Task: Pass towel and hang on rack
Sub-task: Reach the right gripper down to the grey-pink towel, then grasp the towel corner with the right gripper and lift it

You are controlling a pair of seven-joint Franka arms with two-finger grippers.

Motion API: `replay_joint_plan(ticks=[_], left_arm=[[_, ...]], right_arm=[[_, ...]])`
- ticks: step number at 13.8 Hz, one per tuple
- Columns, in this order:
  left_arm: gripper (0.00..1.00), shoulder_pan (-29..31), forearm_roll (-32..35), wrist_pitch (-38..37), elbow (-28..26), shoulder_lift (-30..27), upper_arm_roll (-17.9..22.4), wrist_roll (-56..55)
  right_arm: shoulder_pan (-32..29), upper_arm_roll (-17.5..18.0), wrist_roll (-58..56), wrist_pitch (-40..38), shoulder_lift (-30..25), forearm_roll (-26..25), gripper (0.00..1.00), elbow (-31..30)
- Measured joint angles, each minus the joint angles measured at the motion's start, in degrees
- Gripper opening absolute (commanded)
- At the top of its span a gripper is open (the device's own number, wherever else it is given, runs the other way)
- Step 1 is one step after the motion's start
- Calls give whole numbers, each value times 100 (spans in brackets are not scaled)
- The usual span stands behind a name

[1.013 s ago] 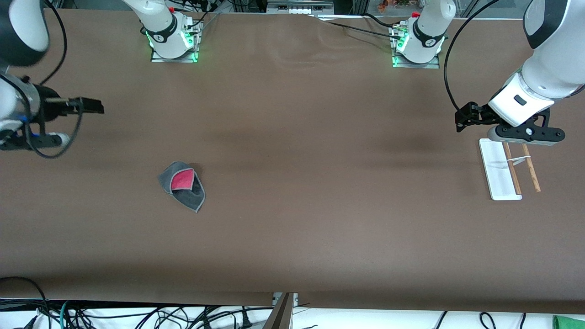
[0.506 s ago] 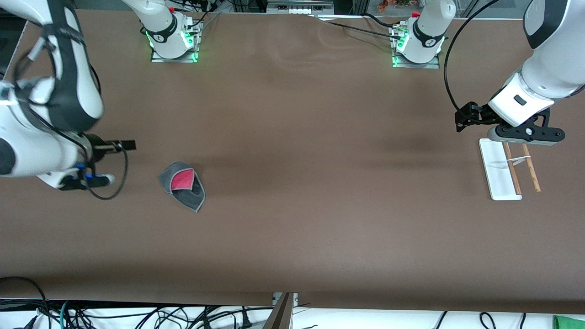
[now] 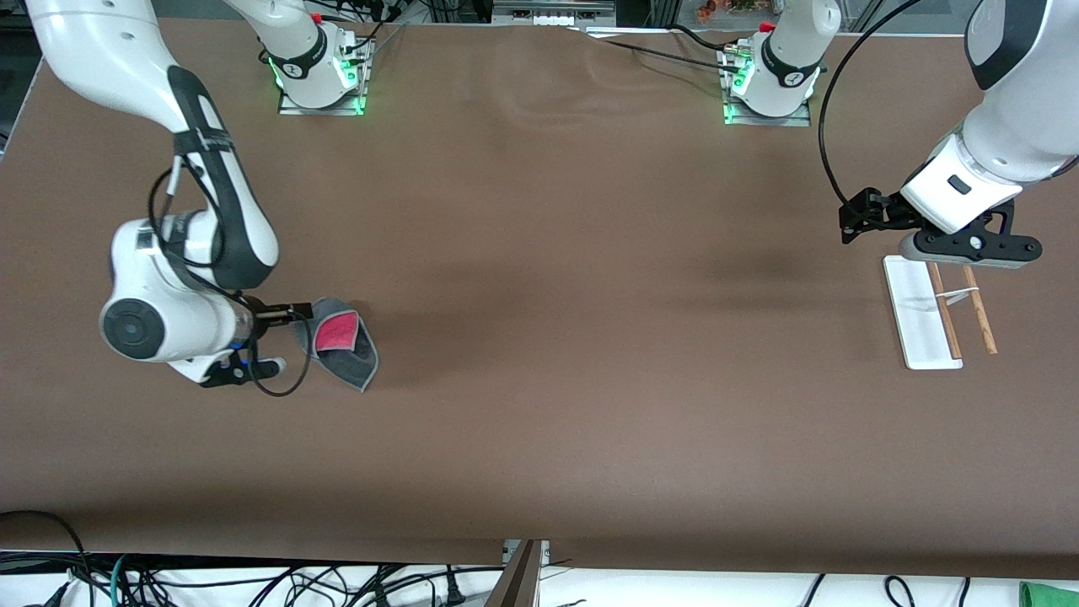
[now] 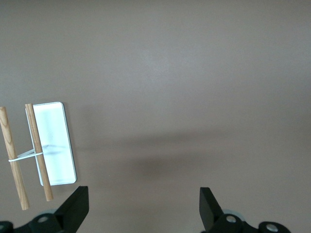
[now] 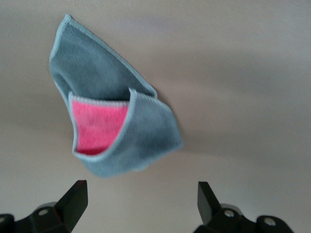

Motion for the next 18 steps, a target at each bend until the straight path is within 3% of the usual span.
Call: replay_joint_plan(ticks=[11,12,14,16,18], left_arm=[[100,0,0,0,0,0,0,0],[100,0,0,0,0,0,0,0],[100,0,0,0,0,0,0,0],[100,0,0,0,0,0,0,0],[100,0,0,0,0,0,0,0]], right_arm=[[31,-16,0,1087,430,-77,100,-192],[35,-16,0,1119,454,-135,88,-224],[36,-16,0,1150,466,-272,24,-290],[36,-16,0,1150,466,-314,2,-302],[36,-18,-1,1145,459,-320,0,-302]])
